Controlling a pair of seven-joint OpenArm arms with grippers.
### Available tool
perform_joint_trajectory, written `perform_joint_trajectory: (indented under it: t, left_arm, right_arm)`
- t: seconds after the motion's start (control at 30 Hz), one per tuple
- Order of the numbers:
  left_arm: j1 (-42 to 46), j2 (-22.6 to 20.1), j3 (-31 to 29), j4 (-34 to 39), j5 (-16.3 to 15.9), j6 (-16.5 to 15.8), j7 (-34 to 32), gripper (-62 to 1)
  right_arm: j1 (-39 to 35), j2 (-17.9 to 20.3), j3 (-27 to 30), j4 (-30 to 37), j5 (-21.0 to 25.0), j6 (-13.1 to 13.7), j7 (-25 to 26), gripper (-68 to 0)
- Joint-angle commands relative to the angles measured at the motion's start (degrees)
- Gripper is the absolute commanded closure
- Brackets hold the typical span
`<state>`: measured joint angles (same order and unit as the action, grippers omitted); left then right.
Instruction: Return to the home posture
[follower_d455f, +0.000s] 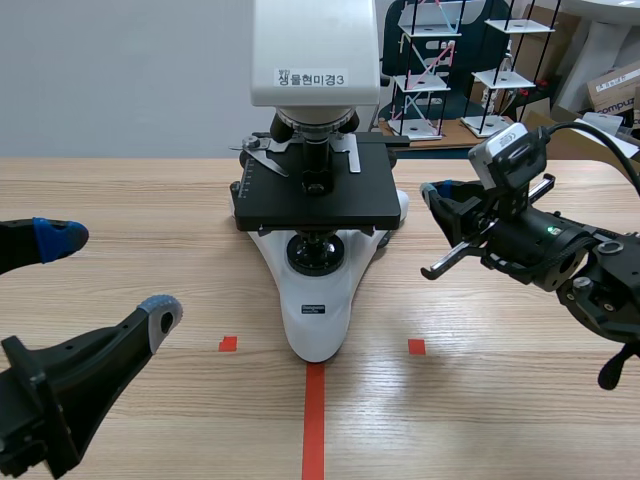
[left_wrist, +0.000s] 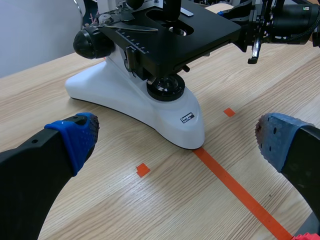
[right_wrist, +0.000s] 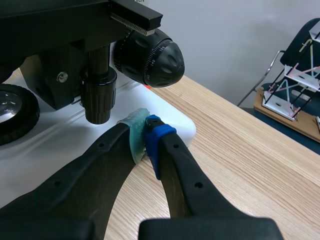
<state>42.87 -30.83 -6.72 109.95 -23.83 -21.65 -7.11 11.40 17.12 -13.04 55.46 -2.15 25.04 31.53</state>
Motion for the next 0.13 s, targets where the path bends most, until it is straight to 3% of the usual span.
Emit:
perform_joint_trajectory:
  t: [0.0,0.1]
  left_arm:
    - [-0.07,-0.33,-0.33,0.48,-0.42,-0.15,-0.94,-62.3]
    - [-0.07,-0.33,-0.33,0.48,-0.42,-0.15,-0.94,-62.3]
  right_arm:
    - [0.98,0.33,0.09,1.05,0.79,-0.17,0.92,0.2]
    - [0.98,0.35,0.09,1.05,0.79,-0.17,0.79,0.2]
